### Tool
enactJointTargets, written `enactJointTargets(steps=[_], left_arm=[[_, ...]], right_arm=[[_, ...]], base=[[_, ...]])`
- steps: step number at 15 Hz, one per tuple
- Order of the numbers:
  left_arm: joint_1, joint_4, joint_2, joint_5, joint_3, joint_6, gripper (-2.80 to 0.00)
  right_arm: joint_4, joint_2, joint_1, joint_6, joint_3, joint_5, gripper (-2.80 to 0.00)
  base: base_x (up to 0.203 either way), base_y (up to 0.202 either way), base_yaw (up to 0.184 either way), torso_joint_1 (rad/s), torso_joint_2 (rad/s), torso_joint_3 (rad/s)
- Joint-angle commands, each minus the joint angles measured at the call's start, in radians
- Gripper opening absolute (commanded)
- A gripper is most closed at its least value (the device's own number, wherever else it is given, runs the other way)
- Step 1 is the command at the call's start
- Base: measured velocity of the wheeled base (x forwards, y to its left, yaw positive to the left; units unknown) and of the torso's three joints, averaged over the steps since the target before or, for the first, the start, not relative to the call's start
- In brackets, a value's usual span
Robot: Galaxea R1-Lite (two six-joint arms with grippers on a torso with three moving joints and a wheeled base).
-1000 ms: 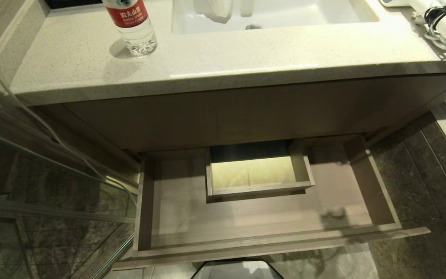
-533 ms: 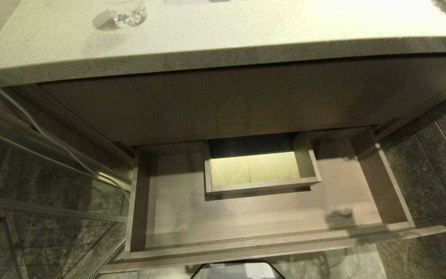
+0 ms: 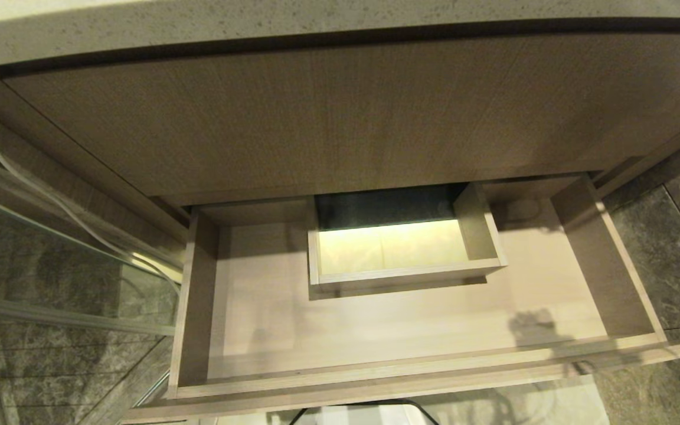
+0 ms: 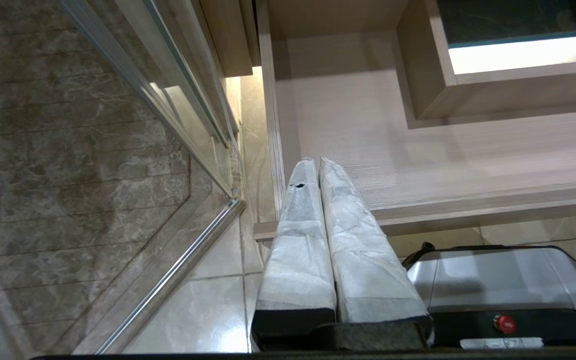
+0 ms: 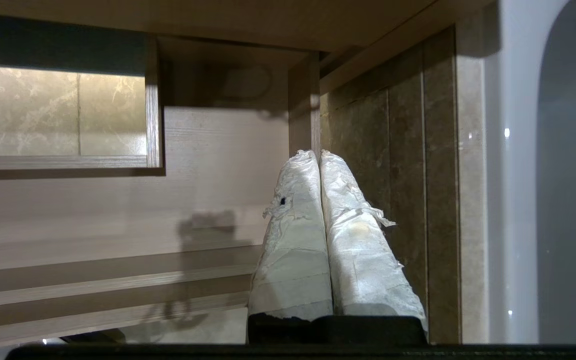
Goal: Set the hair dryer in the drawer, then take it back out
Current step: Close the drawer
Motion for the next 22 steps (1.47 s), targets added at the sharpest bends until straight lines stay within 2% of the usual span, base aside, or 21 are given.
enactJointTargets(steps=[1, 7, 10, 13, 15, 17, 22], left_arm=[[0.0, -0.001, 0.002, 0.0, 0.0, 0.0, -2.8], [0.0, -0.001, 0.002, 0.0, 0.0, 0.0, -2.8], [0.0, -0.001, 0.002, 0.0, 0.0, 0.0, -2.8], [0.0, -0.001, 0.002, 0.0, 0.0, 0.0, -2.8], [0.0, -0.001, 0.002, 0.0, 0.0, 0.0, -2.8], [0.0, -0.001, 0.002, 0.0, 0.0, 0.0, -2.8], [0.0, -0.001, 0.002, 0.0, 0.0, 0.0, -2.8]], right_arm=[[0.003, -0.011, 0.0, -0.003, 0.02, 0.0, -2.8], [0.019, -0.024, 0.0, -0.003, 0.076, -0.002, -2.8], [0.134, 0.001, -0.01, 0.002, 0.133, -0.002, -2.8], [0.273, 0.057, -0.012, 0.067, 0.266, 0.012, -2.8], [0.241, 0.129, -0.016, 0.087, 0.384, 0.012, -2.8], [0.171, 0.229, -0.057, 0.091, 0.473, 0.012, -2.8], [0.146, 0.515, -0.119, 0.074, 0.495, 0.016, -2.8]], base=[[0.0, 0.0, 0.0, -0.29, 0.5, 0.199], [0.0, 0.0, 0.0, -0.304, 0.46, 0.158], [0.0, 0.0, 0.0, -0.019, 0.22, 0.196], [0.0, 0.0, 0.0, 0.051, 0.04, 0.097], [0.0, 0.0, 0.0, 0.054, 0.04, 0.045], [0.0, 0.0, 0.0, 0.039, 0.01, 0.043], [0.0, 0.0, 0.0, 0.008, 0.0, 0.016]])
